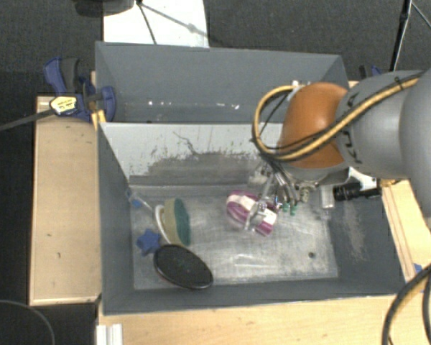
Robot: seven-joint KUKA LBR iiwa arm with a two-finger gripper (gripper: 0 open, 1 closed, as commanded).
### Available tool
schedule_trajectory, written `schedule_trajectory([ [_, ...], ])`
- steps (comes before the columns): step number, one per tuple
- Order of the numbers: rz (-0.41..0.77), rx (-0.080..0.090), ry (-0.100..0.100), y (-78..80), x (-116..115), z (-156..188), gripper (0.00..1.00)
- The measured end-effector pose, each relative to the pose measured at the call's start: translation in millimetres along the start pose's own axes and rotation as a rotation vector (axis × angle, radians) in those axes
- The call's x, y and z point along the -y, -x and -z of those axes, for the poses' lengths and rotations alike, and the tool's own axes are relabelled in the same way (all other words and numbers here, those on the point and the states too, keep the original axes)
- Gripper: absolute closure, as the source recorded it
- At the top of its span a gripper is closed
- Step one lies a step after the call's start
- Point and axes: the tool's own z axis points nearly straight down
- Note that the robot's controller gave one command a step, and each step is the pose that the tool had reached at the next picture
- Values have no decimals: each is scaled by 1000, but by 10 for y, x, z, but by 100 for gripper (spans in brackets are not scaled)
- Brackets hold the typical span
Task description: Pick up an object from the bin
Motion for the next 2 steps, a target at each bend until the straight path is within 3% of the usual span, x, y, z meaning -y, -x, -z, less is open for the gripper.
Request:
schedule_trajectory([
  [1,-132,-3,-1,37,-69,-275,0],
  [2,-131,-1,0,49,-74,-257,0],
])
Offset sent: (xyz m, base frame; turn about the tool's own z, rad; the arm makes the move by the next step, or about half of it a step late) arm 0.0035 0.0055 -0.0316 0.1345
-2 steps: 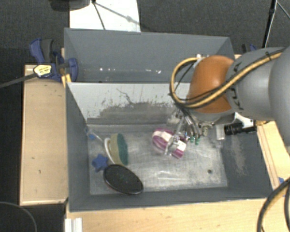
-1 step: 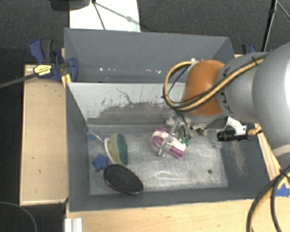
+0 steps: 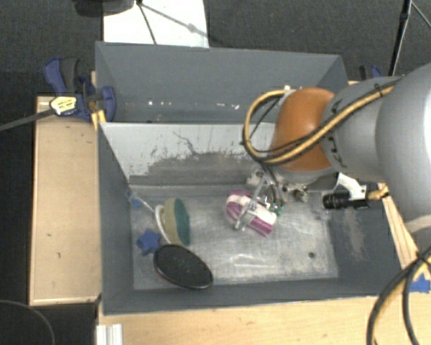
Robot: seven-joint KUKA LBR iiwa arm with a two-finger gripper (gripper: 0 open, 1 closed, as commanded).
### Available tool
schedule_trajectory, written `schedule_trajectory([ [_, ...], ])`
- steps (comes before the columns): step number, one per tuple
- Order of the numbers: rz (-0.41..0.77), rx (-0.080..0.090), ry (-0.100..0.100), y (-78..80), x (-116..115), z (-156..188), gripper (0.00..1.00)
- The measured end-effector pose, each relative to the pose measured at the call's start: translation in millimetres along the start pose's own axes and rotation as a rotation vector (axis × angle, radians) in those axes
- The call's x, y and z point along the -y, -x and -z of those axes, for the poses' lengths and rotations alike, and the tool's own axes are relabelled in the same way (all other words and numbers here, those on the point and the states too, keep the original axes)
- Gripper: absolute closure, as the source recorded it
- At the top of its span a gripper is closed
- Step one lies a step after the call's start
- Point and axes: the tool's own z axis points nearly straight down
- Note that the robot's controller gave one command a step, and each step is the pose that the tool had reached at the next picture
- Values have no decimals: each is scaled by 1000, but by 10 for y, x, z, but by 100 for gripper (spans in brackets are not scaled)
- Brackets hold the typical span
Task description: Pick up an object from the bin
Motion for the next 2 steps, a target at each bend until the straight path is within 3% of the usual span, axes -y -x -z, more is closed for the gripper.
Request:
schedule_trajectory([
  [1,0,7,2,23,-2,15,100],
  [2,2,-1,-1,32,-4,321,100],
])
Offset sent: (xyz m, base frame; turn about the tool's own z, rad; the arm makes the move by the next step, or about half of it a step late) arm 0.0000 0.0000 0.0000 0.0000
